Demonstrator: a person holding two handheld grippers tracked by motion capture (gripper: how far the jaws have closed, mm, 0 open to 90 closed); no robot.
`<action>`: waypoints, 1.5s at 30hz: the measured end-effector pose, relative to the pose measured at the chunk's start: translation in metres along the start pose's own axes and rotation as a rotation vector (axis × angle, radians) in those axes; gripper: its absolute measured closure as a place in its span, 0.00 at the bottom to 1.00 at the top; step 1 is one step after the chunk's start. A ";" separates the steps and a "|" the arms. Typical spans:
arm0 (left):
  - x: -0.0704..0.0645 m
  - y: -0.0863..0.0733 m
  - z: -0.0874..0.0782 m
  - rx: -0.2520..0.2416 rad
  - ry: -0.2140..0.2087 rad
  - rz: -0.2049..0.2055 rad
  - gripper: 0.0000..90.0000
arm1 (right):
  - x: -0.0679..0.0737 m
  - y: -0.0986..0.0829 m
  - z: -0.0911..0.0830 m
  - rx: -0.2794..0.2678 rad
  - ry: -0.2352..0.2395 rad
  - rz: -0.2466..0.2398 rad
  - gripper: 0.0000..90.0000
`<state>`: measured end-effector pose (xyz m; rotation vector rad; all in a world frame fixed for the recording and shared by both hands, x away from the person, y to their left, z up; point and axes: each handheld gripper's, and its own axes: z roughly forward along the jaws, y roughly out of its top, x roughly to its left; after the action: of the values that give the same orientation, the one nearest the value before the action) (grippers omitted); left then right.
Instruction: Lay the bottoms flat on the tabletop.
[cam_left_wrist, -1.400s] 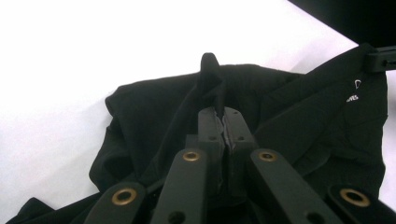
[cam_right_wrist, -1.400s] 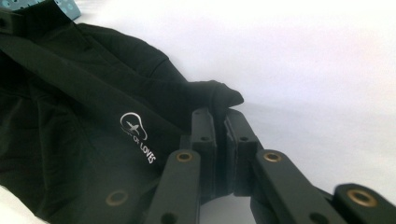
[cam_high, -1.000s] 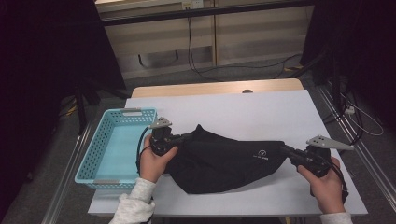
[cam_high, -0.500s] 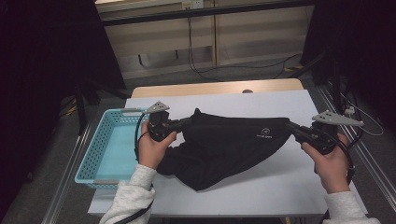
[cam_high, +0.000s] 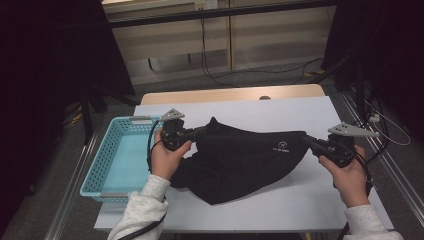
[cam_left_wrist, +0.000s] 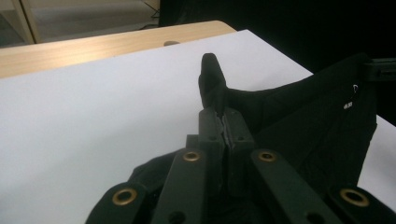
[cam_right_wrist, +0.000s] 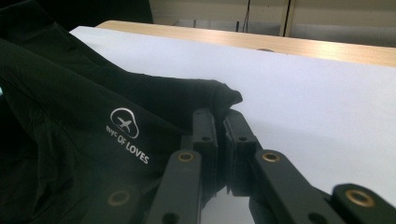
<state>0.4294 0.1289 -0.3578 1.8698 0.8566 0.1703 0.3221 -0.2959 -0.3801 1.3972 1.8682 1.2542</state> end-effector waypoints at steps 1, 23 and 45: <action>0.002 0.002 0.001 0.002 0.004 0.001 0.98 | -0.001 0.002 0.002 0.003 0.001 -0.003 0.95; 0.029 0.041 0.053 -0.005 0.123 -0.026 0.36 | 0.000 0.074 0.087 -0.005 -0.124 -0.100 0.47; -0.011 -0.054 0.027 0.099 0.086 0.071 0.20 | 0.072 -0.061 0.049 0.142 0.057 -0.153 0.32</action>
<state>0.4083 0.1137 -0.4136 1.9993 0.8707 0.2577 0.3065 -0.2138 -0.4459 1.2729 2.0954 1.1159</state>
